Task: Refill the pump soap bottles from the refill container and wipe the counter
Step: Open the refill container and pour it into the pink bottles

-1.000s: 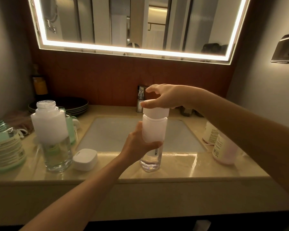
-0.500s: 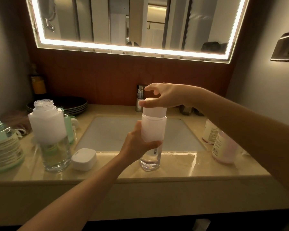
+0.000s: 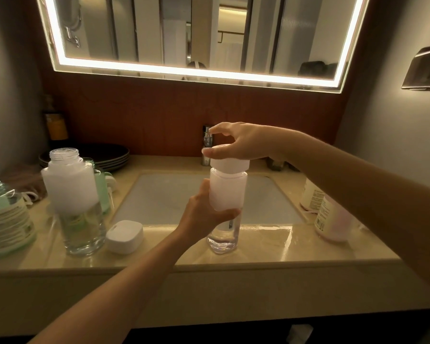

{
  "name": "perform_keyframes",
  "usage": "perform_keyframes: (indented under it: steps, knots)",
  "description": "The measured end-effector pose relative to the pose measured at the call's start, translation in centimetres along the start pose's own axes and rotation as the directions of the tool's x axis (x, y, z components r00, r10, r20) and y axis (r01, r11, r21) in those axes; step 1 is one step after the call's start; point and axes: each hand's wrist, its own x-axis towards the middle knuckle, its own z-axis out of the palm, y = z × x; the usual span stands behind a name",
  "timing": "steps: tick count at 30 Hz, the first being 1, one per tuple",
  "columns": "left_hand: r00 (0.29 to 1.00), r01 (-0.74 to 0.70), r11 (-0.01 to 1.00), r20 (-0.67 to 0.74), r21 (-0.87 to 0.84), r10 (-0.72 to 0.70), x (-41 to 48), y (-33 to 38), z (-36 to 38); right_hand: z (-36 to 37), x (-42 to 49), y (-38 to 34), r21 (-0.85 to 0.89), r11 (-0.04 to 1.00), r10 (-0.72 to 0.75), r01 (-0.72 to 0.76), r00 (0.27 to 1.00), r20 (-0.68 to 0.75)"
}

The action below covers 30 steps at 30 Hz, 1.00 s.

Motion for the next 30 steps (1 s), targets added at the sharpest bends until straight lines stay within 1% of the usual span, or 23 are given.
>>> perform_keyframes:
  steps: [3, 5, 6, 9, 10, 12, 14, 16, 19, 21, 24, 26, 28, 30]
  knots:
    - [1.000, 0.003, 1.000, 0.002, -0.002, -0.003, 0.0, -0.1, 0.0, 0.5, 0.3, 0.2, -0.161, 0.983, 0.067, -0.084, 0.992, -0.108]
    - [1.000, 0.004, 1.000, 0.005, -0.001, -0.004, 0.0, -0.1, 0.0, 0.7, 0.5, 0.4, -0.186, 0.980, 0.050, -0.070, 0.993, -0.110]
    - [1.000, 0.004, 1.000, 0.006, 0.001, -0.004, 0.0, -0.2, 0.0, 0.6, 0.5, 0.5, -0.153, 0.987, 0.028, -0.042, 0.996, -0.087]
    - [1.000, 0.001, 1.000, 0.005, 0.007, -0.001, 0.0, -0.2, 0.0, 0.1, 0.2, 0.7, 0.080, 0.997, -0.027, 0.024, 0.999, 0.033]
    - [1.000, 0.000, 1.000, 0.004, 0.009, 0.000, 0.0, -0.1, 0.1, -0.1, 0.0, 0.8, 0.131, 0.991, -0.042, 0.033, 0.997, 0.068]
    - [1.000, 0.000, 1.000, 0.002, 0.007, 0.000, 0.0, -0.1, 0.1, -0.1, -0.2, 0.8, 0.134, 0.990, -0.059, 0.049, 0.996, 0.070]
    - [1.000, 0.000, 1.000, 0.000, 0.002, 0.000, 0.0, -0.1, 0.1, 0.3, -0.1, 0.8, 0.049, 0.998, -0.048, 0.048, 0.999, 0.006]
    - [1.000, 0.001, 1.000, -0.002, 0.008, -0.001, 0.0, -0.1, 0.1, 0.7, 0.3, 0.9, -0.034, 0.999, -0.007, 0.005, 0.998, -0.060]
    - [1.000, 0.004, 1.000, 0.000, 0.007, -0.004, -0.1, 0.0, 0.0, 1.0, 0.7, 1.0, -0.063, 0.997, 0.029, -0.034, 0.996, -0.086]
    - [1.000, 0.006, 1.000, 0.004, 0.002, -0.006, -0.1, 0.1, 0.0, 0.9, 0.8, 1.1, -0.002, 1.000, 0.002, -0.002, 0.998, -0.062]
    - [1.000, 0.008, 1.000, 0.006, 0.004, -0.008, -0.2, 0.2, -0.1, 0.3, 0.3, 1.0, 0.179, 0.983, -0.040, 0.031, 0.998, 0.044]
    - [1.000, 0.008, 1.000, 0.005, 0.004, -0.008, -0.2, 0.2, -0.1, 0.2, 0.2, 1.0, 0.226, 0.973, -0.052, 0.041, 0.998, 0.042]
    - [1.000, 0.008, 1.000, 0.004, 0.005, -0.008, -0.1, 0.1, -0.1, 0.4, 0.2, 0.9, 0.158, 0.986, -0.041, 0.045, 0.999, -0.028]
    - [1.000, 0.008, 1.000, 0.002, 0.006, -0.008, -0.1, 0.1, 0.0, 0.7, 0.3, 1.0, 0.006, 1.000, -0.018, 0.018, 0.995, -0.094]
